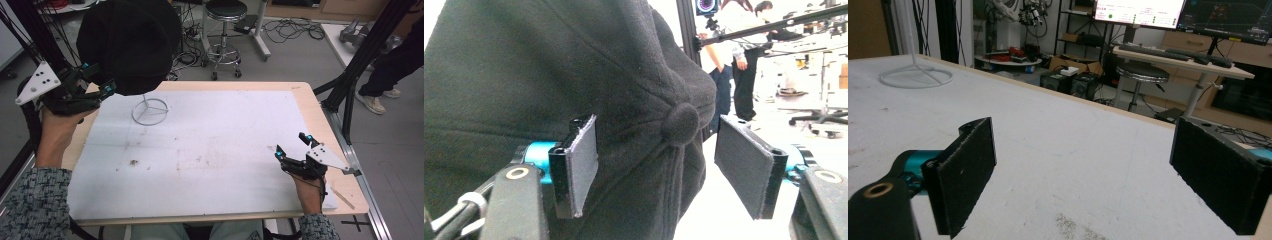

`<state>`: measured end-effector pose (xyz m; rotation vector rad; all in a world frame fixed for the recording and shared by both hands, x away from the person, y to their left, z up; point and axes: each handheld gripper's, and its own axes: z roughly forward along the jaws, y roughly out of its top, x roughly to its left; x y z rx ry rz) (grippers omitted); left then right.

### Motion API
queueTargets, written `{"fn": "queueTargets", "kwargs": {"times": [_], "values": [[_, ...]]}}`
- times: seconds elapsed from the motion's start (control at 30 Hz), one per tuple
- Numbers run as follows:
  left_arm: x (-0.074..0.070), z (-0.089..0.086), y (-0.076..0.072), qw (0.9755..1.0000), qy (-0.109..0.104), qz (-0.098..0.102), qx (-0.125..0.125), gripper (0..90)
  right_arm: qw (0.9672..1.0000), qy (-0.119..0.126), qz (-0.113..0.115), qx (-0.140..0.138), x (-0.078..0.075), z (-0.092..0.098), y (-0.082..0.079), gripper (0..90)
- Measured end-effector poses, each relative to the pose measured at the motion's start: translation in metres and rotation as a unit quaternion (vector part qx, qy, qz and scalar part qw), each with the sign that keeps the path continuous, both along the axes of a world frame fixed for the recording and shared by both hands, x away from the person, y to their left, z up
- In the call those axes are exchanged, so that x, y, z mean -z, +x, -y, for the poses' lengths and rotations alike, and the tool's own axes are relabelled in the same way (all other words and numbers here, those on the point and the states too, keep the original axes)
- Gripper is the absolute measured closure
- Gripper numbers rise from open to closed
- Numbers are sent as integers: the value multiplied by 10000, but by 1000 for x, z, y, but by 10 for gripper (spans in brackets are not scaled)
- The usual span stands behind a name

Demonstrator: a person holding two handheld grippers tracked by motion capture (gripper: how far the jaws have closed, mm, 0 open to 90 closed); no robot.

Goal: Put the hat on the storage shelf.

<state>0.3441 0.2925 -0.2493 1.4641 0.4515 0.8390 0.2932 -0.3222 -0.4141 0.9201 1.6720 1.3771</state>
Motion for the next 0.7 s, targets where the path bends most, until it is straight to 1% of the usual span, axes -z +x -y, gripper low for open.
{"fn": "queueTargets", "kwargs": {"times": [0.1, 0.23, 0.33, 0.4, 0.53, 0.57, 0.67, 0.7], "values": [[4, -1, -6, 10000, -63, -5, -48, 311, 10000, 6, 3, 0, 0, 0, 0, 103], [10, -3, -15, 9999, -73, 2, -134, 301, 10000, 3, -11, -12, 0, -1, 0, 103], [16, -5, -20, 9997, -149, -56, -191, 287, 10000, 19, 2, -35, 0, -2, 1, 103], [22, -6, -24, 9996, -141, -74, -228, 284, 10000, 15, -1, -47, 0, -3, 2, 103], [34, -7, -32, 9987, -184, -148, -459, 260, 10000, 14, -5, -60, 0, -5, 3, 103], [38, -6, -35, 9982, -188, -147, -548, 246, 10000, 22, -15, -64, 0, -5, 3, 103], [49, -7, -44, 9963, -138, -177, -835, 242, 10000, 1, 6, -79, 0, -6, 3, 103], [54, -8, -47, 9955, -170, -202, -908, 241, 10000, -11, 19, -82, -1, -6, 3, 103]]}}
